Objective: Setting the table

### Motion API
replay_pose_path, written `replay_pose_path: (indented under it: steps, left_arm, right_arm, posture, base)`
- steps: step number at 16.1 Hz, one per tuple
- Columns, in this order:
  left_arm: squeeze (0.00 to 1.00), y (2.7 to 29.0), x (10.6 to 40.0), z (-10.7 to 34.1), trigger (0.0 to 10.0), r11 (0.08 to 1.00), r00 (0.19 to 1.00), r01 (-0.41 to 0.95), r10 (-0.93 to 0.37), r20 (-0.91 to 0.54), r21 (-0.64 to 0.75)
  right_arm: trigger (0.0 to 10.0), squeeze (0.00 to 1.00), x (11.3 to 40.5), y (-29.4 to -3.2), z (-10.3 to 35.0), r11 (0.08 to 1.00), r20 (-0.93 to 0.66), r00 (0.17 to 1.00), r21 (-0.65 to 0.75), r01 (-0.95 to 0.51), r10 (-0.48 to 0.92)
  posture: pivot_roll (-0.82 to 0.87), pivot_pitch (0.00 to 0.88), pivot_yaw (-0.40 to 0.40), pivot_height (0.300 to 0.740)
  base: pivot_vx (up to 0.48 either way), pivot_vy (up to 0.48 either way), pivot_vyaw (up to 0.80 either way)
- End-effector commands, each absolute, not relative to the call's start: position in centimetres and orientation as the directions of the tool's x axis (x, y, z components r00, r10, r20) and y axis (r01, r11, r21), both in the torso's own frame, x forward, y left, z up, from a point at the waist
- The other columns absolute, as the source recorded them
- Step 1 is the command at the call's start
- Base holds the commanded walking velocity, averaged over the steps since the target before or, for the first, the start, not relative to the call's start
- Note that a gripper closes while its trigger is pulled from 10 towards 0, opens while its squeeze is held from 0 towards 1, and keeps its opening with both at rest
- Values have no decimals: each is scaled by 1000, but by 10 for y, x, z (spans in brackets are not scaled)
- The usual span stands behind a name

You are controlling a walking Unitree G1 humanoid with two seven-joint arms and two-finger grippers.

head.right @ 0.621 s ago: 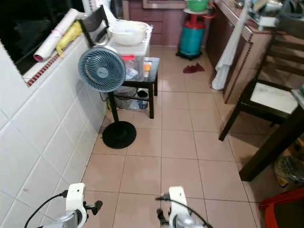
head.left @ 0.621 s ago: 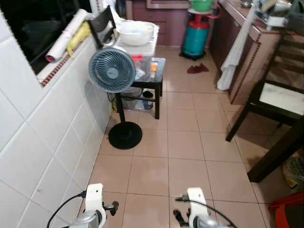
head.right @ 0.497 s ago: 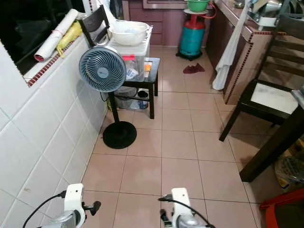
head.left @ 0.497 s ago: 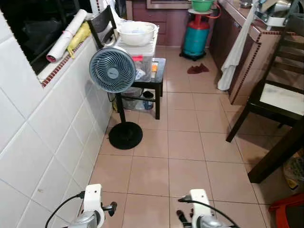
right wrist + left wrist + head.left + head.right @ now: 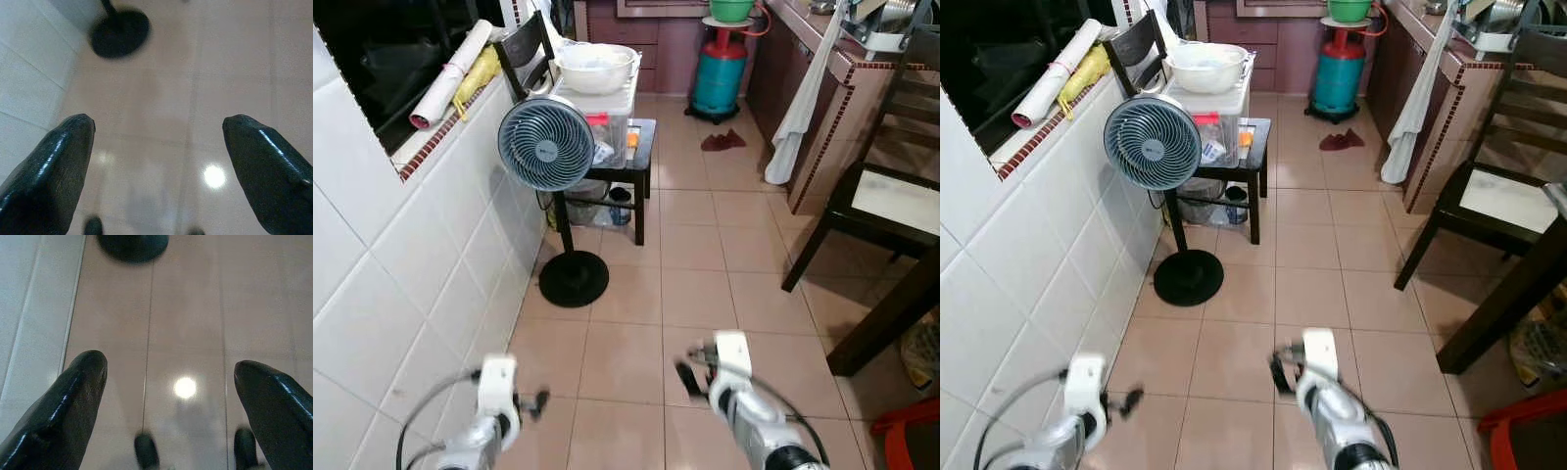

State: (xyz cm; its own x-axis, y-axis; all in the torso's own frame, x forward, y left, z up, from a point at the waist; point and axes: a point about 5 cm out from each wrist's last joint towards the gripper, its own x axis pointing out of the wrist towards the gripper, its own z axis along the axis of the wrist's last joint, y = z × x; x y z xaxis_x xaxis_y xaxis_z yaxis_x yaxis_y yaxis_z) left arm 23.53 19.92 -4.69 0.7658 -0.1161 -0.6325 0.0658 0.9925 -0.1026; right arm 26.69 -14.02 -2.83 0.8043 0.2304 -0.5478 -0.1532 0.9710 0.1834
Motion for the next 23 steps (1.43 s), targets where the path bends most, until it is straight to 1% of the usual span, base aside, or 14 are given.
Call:
replay_pose_path:
  steps: [1,2,3,5,6,9,11,12,13,14,16,18,21,23]
  left_arm:
    - [0,204,254,-29,10000,991,836,88,-127,-533,-99]
    - [0,208,263,-16,10000,992,883,98,-125,-453,-81]
    - [0,217,269,8,10000,992,955,113,-92,-282,61]
    - [0,225,260,21,10000,993,977,98,-85,-196,60]
    - [0,225,249,19,10000,994,978,101,-92,-189,40]
    - [0,223,231,26,10000,998,985,61,-60,-163,4]
    - [0,222,214,28,10000,999,981,43,-46,-188,-17]
    - [0,225,206,22,10000,1000,977,22,-23,-214,-7]
    - [0,226,194,15,10000,1000,965,-5,-3,-262,-27]
    - [0,226,192,15,10000,1000,963,-9,1,-270,-28]
    - [0,224,190,19,10000,999,960,-6,-4,-280,-33]
    - [0,224,189,19,10000,999,957,-5,-11,-290,-54]
    - [0,227,190,26,10000,999,961,26,-35,-274,-35]
    - [0,228,191,27,10000,998,956,32,-46,-289,-54]
  right_arm:
    - [10000,0,274,-143,-18,964,-472,846,204,-169,248]
    - [10000,0,278,-148,-10,966,-418,878,206,-158,233]
    - [10000,0,278,-154,-4,967,-370,903,205,-150,218]
    - [10000,0,271,-162,8,980,-303,938,148,-130,170]
    - [10000,0,265,-167,18,984,-241,958,126,-128,156]
    - [10000,0,249,-178,38,991,-184,975,66,-115,125]
    - [10000,0,228,-188,49,994,-212,975,-63,-88,73]
    - [10000,0,218,-187,51,991,-200,972,80,-111,125]
    - [10000,0,206,-190,49,992,-252,960,72,-103,118]
    - [10000,0,205,-191,49,993,-268,958,76,-86,103]
    - [10000,0,206,-188,55,996,-269,959,7,-89,87]
    - [10000,0,207,-181,59,991,-253,960,74,-107,122]
    - [10000,0,208,-185,65,993,-281,952,27,-117,119]
    - [10000,0,207,-184,68,989,-278,950,89,-122,142]
  posture:
    - [-153,7,38,740]
    - [-149,5,40,740]
    - [-148,6,40,740]
    - [-152,18,43,740]
    - [-155,23,45,740]
    - [-167,42,51,740]
    - [-168,48,48,740]
    - [-170,52,49,740]
    - [-173,60,46,740]
    - [-167,61,44,740]
    - [-158,62,36,740]
    - [-149,67,31,740]
    - [-145,69,26,740]
    - [-146,73,32,740]
  base:
    - [0,0,0]
    - [0,0,0]
    - [0,0,0]
    - [0,0,0]
    - [0,0,0]
    - [0,0,0]
    - [0,0,0]
    - [0,0,0]
    - [0,0,0]
    - [0,0,0]
    - [0,0,0]
    - [0,0,0]
    - [0,0,0]
    - [0,0,0]
